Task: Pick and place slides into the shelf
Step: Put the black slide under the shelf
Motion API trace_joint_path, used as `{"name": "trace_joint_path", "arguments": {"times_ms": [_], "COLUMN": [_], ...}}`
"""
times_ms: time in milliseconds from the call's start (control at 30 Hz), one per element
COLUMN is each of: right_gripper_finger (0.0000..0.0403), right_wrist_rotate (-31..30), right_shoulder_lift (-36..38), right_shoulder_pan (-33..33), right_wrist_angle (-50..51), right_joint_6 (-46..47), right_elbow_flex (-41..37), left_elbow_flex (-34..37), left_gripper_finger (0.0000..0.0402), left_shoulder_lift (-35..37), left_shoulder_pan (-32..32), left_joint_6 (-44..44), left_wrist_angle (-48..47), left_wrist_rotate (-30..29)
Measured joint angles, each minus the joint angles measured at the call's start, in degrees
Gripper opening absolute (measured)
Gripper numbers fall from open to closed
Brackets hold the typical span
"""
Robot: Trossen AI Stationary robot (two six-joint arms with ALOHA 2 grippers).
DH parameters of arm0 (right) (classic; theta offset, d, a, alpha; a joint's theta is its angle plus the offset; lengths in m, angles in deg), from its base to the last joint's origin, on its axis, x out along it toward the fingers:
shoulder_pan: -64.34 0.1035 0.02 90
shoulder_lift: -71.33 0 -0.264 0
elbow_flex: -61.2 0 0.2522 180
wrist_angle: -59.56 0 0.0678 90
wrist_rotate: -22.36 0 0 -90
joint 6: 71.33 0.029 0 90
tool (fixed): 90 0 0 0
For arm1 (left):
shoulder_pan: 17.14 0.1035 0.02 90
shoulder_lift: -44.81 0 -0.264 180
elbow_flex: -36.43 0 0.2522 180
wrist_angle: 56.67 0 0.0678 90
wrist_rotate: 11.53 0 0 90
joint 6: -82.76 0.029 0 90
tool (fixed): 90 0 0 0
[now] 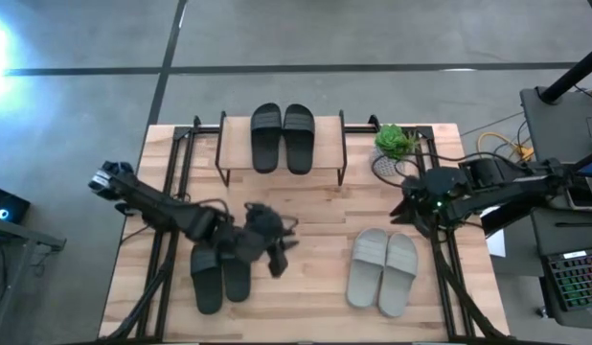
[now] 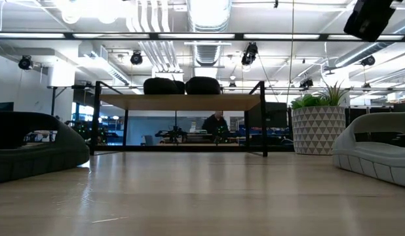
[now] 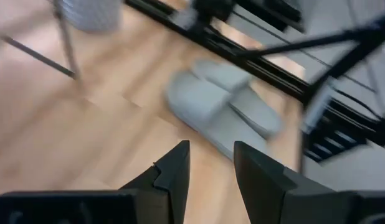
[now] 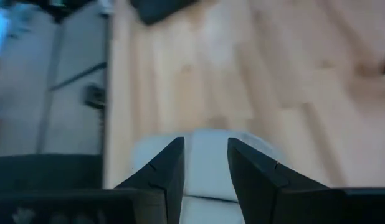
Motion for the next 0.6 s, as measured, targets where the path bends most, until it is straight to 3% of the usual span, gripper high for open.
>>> {"name": "trace_joint_path", "arguments": {"times_ms": [233,333,433,600], "right_gripper_finger": [0.0114,0.0114,0.0114,0.0114], "right_wrist_rotate": [0.1,-3.1,-7.6,-9.3], "right_shoulder_lift": [-2.6,-5.6,-9.5,-17.5], "right_shoulder_pan": [6.3,8.4,9.5,9.6], "right_wrist_angle": [-8.8,-12.3,-14.8,-19.4], "right_joint_6": [6.2,8.8,11.0,12.7], "right_elbow_flex": [-0.9,-1.4,-1.6,-1.6], "left_elbow_flex": [0.1,0.1,-0.2,-0.2], "left_gripper_finger": [0.0109,0.0109,0.0109,0.0109], "left_shoulder_lift": [-0.8,-0.2,0.5,0.6], "left_shoulder_pan": [-8.8,-13.1,-16.9,-23.8], "left_joint_6": [-8.1,-9.3,-16.3,-29.4], "left_wrist_angle": [0.2,-1.8,-9.3,-26.4], "left_wrist_rotate": [4.0,4.3,4.6,8.4]}}
